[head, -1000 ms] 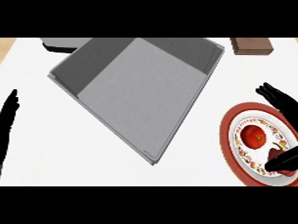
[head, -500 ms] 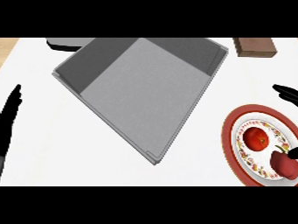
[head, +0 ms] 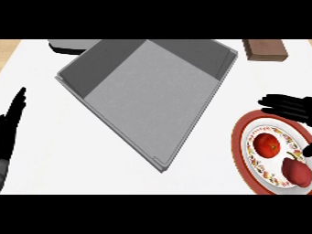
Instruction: Pick the tomato from the plate and place it in the cardboard box
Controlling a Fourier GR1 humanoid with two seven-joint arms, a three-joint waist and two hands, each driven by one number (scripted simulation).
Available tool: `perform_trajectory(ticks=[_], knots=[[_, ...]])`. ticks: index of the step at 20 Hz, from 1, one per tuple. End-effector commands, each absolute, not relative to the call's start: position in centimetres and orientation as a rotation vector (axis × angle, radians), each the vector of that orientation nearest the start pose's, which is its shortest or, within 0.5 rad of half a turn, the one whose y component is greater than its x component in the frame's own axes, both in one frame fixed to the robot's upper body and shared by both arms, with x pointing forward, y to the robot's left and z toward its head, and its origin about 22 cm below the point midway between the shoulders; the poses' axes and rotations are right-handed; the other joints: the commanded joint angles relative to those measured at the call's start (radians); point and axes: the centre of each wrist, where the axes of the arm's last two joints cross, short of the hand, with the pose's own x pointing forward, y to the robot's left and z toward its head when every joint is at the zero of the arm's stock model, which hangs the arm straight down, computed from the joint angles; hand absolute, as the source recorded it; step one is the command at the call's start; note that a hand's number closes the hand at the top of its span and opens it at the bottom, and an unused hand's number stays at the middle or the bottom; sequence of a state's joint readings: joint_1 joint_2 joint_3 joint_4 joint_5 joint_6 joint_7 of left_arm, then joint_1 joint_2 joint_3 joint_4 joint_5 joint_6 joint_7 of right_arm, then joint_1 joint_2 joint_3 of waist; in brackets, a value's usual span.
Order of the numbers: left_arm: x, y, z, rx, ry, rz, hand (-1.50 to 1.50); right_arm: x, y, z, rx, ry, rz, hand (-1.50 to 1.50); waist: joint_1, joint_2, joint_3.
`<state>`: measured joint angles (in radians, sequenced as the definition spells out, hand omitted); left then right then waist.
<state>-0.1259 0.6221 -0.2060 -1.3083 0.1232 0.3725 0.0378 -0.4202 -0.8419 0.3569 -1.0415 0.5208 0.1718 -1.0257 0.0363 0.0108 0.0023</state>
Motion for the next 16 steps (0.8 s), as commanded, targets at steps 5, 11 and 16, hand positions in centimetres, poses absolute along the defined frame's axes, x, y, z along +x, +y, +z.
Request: perform_trajectory(ticks=[5, 11, 16], knots=[[25.6, 33.9, 0.8, 0.647, -1.373, -0.218, 0.0, 35.2, -37.9, 5.2, -0.084, -1.658, 1.917, -1.5, -0.013, -0.007, -0.001], [25.1, 34.8, 1.4, 0.635, -1.364, -0.215, 0.0, 32.9, -36.4, 3.8, -0.082, -1.643, 1.967, -1.5, -0.036, -0.014, -0.002], [26.1, 35.0, 0.3, 0.644, -1.371, -0.222, 0.0, 35.1, -36.5, 4.0, -0.079, -1.664, 1.953, -1.5, -0.03, -0.01, -0.002]])
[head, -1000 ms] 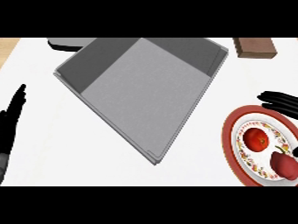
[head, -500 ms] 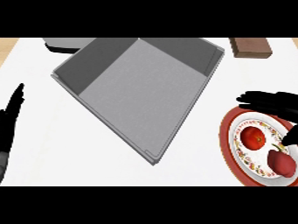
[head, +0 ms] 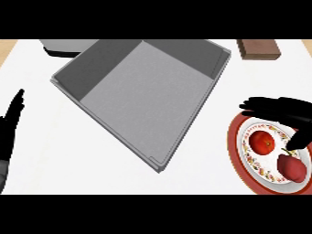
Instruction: Pick the tomato from the plate and place it in the cardboard box
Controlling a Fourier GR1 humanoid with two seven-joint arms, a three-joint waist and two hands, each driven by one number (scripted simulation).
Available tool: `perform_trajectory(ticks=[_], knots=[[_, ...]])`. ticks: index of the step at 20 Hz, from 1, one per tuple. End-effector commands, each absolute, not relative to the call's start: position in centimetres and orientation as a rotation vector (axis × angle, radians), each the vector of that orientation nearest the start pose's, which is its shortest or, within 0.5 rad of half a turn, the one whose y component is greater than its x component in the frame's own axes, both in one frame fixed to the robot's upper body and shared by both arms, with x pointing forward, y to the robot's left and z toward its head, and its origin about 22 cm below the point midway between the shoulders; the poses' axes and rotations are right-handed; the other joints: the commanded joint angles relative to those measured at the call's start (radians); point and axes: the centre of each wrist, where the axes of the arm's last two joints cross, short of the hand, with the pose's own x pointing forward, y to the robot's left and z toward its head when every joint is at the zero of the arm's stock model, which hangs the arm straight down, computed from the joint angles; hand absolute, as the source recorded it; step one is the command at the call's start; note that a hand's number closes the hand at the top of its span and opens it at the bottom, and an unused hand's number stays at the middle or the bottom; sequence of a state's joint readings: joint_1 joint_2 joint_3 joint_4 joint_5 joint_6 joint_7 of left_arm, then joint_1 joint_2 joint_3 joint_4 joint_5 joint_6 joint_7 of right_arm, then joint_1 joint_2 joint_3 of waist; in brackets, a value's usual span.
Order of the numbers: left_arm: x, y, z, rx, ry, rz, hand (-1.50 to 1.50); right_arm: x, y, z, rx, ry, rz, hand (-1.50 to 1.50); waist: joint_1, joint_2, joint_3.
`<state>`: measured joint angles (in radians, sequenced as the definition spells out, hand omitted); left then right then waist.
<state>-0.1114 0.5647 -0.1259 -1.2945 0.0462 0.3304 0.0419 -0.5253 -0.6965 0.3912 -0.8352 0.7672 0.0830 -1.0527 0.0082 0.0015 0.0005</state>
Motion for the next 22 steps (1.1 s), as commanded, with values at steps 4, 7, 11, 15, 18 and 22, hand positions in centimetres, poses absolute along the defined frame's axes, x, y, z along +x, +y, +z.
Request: perform_trajectory(ticks=[4, 7, 11, 15, 18, 22], knots=[[25.1, 35.7, 0.2, 0.632, -1.361, -0.212, 0.0, 34.7, -36.9, 3.2, -0.008, -1.654, 1.958, -1.5, 0.004, 0.0, 0.0], [26.6, 37.1, 2.5, 0.65, -1.374, -0.198, 0.0, 33.7, -38.1, 4.7, 0.043, -1.72, 1.943, -1.5, -0.011, -0.002, -0.001], [26.7, 35.6, 2.7, 0.653, -1.369, -0.212, 0.0, 32.2, -36.3, 3.0, 0.093, -1.734, 1.97, -1.5, -0.013, -0.003, 0.0], [26.8, 35.5, 1.3, 0.632, -1.354, -0.213, 0.0, 31.8, -35.1, 2.7, 0.068, -1.691, 2.002, -1.5, -0.01, -0.002, -0.001], [25.5, 36.2, 2.3, 0.653, -1.372, -0.211, 0.0, 31.6, -36.9, 2.9, -0.004, -1.635, 2.034, -1.5, -0.001, -0.002, 0.0], [26.5, 36.3, 2.4, 0.659, -1.367, -0.206, 0.0, 31.0, -36.1, 3.0, -0.065, -1.576, 2.046, -1.5, -0.008, -0.002, -0.001]])
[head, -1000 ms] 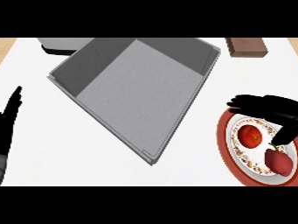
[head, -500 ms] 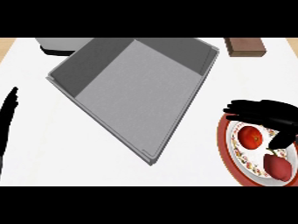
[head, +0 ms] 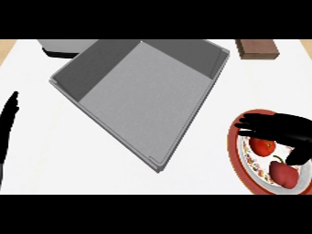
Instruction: Pick the tomato from the plate and place it in the cardboard box
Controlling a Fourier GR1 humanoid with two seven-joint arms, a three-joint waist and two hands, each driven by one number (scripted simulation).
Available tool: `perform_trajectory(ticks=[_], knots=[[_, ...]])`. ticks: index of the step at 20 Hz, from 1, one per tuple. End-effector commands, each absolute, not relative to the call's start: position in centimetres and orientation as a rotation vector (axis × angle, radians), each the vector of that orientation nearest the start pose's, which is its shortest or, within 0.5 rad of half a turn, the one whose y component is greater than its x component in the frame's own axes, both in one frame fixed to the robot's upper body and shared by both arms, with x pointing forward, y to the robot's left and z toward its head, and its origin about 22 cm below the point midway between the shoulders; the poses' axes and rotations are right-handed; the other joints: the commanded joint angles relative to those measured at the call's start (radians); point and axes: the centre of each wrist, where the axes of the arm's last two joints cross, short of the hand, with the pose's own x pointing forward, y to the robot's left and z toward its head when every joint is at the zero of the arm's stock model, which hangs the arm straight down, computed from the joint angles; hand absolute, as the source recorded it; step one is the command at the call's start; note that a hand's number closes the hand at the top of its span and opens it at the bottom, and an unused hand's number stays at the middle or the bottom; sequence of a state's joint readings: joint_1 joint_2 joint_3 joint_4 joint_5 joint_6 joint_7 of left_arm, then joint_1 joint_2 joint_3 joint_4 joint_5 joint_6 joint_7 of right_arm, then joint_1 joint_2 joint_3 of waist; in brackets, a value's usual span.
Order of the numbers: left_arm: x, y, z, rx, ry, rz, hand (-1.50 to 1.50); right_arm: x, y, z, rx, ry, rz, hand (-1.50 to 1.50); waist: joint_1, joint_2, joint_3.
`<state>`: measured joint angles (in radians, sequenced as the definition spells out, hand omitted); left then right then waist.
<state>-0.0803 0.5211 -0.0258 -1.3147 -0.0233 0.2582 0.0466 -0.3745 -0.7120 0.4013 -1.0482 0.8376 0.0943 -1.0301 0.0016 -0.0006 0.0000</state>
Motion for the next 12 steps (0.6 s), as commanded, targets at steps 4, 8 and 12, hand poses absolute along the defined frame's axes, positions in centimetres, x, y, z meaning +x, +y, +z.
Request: perform_trajectory(ticks=[4, 8, 12], knots=[[25.5, 35.9, 1.3, 0.662, -1.356, -0.215, 0.0, 29.1, -32.3, -0.7, -0.102, -1.561, 2.039, -1.5, -0.001, -0.001, 0.0], [26.6, 36.0, 2.3, 0.65, -1.371, -0.217, 0.0, 31.4, -33.2, 0.7, -0.181, -1.773, 1.947, 1.5, -0.002, 0.001, 0.001], [27.3, 35.2, 1.9, 0.642, -1.369, -0.211, 0.0, 31.2, -33.4, -0.8, -0.267, -1.843, 1.914, 1.5, -0.002, 0.003, 0.001]])
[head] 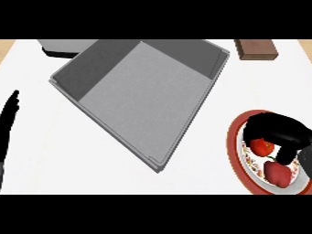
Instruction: Pick the tomato from the plate and place it in the cardboard box
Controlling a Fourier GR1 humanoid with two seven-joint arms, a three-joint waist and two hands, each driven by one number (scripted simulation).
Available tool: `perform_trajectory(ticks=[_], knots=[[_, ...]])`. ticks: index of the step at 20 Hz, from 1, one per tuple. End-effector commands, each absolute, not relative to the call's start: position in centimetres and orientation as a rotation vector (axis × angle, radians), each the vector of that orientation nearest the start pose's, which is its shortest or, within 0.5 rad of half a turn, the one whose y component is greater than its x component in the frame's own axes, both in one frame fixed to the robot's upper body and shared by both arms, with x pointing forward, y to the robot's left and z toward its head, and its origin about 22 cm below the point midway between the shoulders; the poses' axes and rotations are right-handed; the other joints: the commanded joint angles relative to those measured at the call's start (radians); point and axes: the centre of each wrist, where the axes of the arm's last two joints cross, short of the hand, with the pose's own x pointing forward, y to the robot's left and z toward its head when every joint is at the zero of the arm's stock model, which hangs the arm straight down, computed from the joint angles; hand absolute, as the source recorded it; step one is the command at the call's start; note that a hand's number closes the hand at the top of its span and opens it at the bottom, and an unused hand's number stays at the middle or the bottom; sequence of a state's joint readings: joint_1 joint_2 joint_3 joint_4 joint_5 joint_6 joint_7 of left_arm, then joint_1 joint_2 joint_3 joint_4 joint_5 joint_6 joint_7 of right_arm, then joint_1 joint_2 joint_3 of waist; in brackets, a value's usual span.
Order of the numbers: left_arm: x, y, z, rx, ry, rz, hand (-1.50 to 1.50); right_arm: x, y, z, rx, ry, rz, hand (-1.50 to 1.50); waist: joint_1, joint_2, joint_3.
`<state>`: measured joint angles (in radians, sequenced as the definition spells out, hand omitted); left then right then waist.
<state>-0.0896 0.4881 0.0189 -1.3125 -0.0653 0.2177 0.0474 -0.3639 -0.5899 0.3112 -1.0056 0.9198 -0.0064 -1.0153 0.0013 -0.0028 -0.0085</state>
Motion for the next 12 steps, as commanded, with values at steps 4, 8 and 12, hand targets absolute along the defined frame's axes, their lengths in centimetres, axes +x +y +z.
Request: perform_trajectory(ticks=[4, 8, 12], knots=[[26.2, 34.6, 2.1, 0.635, -1.381, -0.217, 0.0, 32.8, -32.5, 0.3, -0.351, -1.93, 1.848, 1.5, 0.01, 0.003, 0.01], [25.6, 36.6, 1.6, 0.655, -1.37, -0.206, 0.0, 32.4, -32.4, 0.3, -0.507, -1.929, 1.677, 1.5, 0.004, 0.002, 0.009], [26.6, 36.2, 2.0, 0.661, -1.36, -0.21, 0.0, 33.8, -31.2, 0.9, -0.71, -1.571, 1.435, 1.5, -0.011, 0.0, 0.005]])
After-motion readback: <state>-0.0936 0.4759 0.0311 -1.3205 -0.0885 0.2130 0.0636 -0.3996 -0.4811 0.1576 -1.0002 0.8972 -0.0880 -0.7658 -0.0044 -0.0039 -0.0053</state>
